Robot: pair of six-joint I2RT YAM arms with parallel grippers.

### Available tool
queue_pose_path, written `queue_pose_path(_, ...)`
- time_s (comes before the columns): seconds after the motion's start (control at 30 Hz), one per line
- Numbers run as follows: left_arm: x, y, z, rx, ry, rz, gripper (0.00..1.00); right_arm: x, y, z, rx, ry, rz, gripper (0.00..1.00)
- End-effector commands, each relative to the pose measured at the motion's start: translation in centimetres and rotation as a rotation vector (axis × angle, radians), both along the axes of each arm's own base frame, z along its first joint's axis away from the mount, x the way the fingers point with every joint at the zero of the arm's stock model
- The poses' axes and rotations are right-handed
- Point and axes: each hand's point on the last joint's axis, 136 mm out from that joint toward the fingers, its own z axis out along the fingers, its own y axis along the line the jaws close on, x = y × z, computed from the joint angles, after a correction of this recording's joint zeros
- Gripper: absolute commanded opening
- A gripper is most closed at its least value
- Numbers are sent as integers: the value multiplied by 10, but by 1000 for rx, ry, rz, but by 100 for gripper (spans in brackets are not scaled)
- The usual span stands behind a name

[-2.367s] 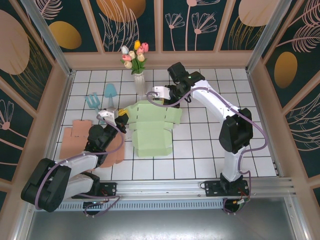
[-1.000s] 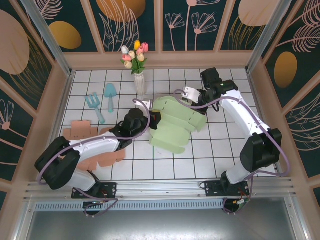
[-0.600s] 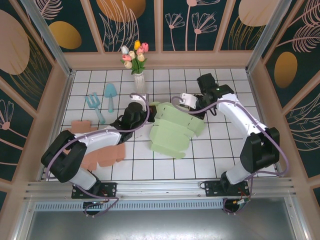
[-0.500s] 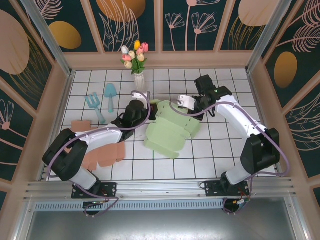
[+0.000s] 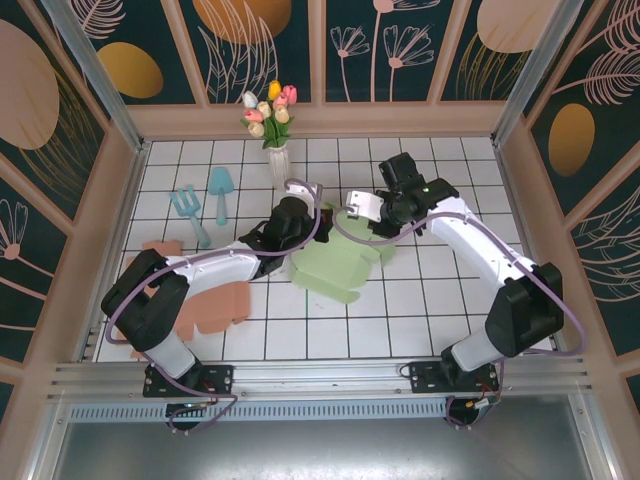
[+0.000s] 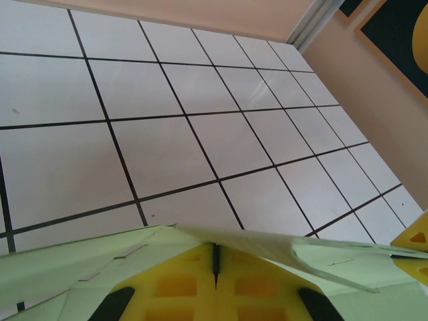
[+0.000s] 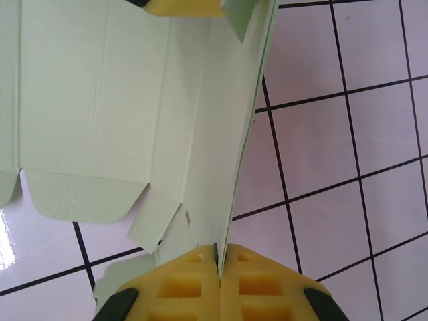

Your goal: Fold the paper box

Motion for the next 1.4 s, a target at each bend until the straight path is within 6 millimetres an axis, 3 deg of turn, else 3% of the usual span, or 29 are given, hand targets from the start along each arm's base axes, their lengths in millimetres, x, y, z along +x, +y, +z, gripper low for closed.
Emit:
queue_pose_path(0.0,5,3,10,8,-42,25,0,-12,0,3,1,-32,38,0)
queue_pose_path(0.13,-1,24,-3,31,-34,65,0,-13,-4,3,-6,-58,38,0)
queue_pose_path(0.33,0,75,-25,20,9,141,0,-13,-7,-1,-6,-73,31,0)
queue_pose_path(0.63,1,91,-61,100,62,180,0,-13,-6,-15,-3,-54,32,0)
queue_pose_path(0.93,-1,75,-87,75,133,120,0,-7,-4,-11,7,-58,21,0)
queue_pose_path(1.1,-4,59,-84,2,151,60,0,-5,-3,-16,9,-48,12,0)
queue_pose_path(1.23,-5,40,-68,-108,159,-4,0,-6,2,-21,29,-33,13,0)
queue_pose_path(1.37,-6,20,-73,-192,203,-72,0,-5,2,-31,21,-32,20,0)
